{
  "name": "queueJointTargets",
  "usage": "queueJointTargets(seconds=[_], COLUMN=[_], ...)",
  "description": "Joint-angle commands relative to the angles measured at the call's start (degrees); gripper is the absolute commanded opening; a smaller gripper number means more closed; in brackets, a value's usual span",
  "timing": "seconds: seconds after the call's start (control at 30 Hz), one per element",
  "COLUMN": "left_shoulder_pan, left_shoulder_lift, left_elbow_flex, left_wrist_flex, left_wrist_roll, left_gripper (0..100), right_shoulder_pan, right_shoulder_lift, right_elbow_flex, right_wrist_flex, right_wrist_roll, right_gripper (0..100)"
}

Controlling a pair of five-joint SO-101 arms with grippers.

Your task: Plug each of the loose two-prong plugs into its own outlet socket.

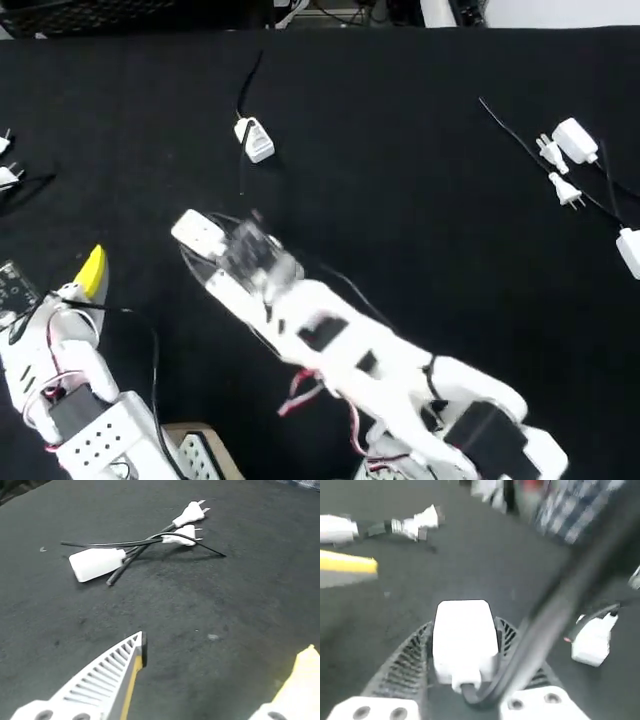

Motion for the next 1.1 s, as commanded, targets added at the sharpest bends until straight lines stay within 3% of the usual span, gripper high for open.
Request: queueJointTargets(seconds=[0.0,0.27,0.5,0.97,1.07], left_shoulder_pan=[2.86,4.18,4.0,4.18,4.18], left_shoulder_lift=[-0.09,-0.09,-0.09,-0.09,-0.09], left_elbow_flex=[0.75,0.75,0.75,0.75,0.75], left_wrist_flex=[0.09,0.09,0.09,0.0,-0.09], left_wrist_roll=[0.18,0.18,0.18,0.18,0.18], left_gripper=[44,44,44,44,44], right_shoulder_pan=[0.26,3.69,4.13,4.31,4.13], right_shoulder_lift=[-2.77,-2.68,-3.03,-3.12,-3.12], right_elbow_flex=[5.67,8.84,12.35,11.91,12.79], right_wrist_flex=[-7.38,-7.38,-7.56,-7.47,-7.3], right_wrist_roll=[4.66,5.45,5.54,5.98,11.96], right_gripper=[1.2,2.0,17.9,18.5,18.4])
